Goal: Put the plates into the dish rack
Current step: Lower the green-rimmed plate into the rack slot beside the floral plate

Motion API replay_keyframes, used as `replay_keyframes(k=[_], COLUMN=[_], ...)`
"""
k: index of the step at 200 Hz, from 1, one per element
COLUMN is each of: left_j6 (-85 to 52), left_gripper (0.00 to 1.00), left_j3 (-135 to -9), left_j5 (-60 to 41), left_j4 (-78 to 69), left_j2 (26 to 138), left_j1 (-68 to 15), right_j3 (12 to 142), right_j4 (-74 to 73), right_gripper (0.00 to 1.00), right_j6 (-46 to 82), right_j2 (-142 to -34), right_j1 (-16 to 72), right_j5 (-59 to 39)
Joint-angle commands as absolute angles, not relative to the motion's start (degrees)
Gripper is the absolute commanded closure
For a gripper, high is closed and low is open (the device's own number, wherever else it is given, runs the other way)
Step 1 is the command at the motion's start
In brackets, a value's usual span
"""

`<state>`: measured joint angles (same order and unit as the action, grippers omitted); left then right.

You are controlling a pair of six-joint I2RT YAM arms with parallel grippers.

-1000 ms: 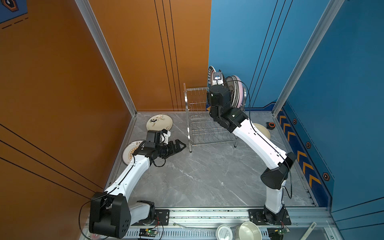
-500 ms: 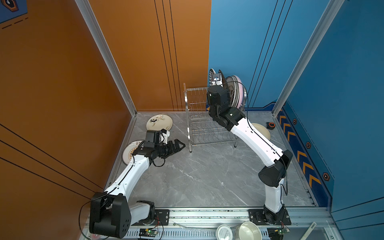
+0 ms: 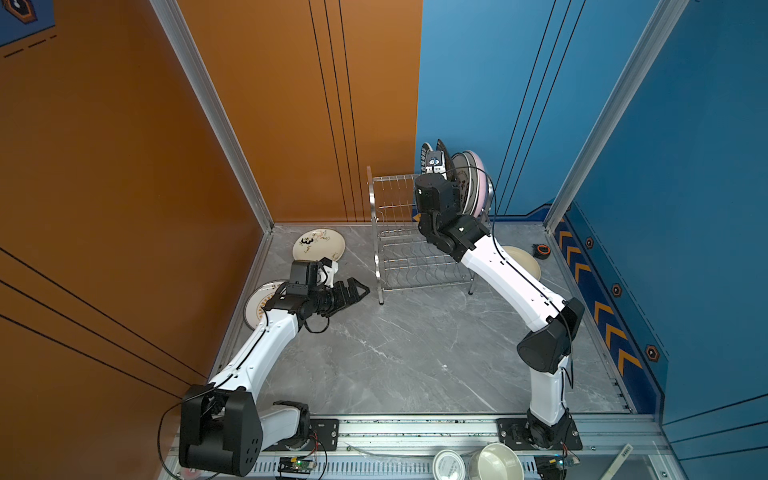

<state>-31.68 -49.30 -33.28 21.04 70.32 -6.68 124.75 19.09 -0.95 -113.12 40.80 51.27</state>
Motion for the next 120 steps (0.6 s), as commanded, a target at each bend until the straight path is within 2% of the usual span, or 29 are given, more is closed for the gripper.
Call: replay_keyframes(k=[1,42,55,120], left_j6=[-30.85,-30.86,-30.95,-31.21], left_gripper=[0.02,0.02,0.02,0.02], left_j3=[-49.31,-49.17,-49.0,-48.01], left_j5=[-34.46,-34.54,-34.46,-33.93], left_j4=[21.48,21.53,21.53,21.53], left_j2=[70.75,70.67,70.58,69.14], left_j1=[-6.15,-6.06,-6.06,-5.88], right_j3=[124.12,122.79,122.45,120.53], right_j4=[19.13,19.4,19.51,19.88], right_gripper=[1.0,1.0,0.93,0.78], right_j6=[1.49,1.85,1.89,1.85], right_j2=[-112.42,-111.74,-111.53,-109.55], right_j1=[40.67,40.61,40.61,41.42], right_j5=[51.59,51.51,51.5,51.76])
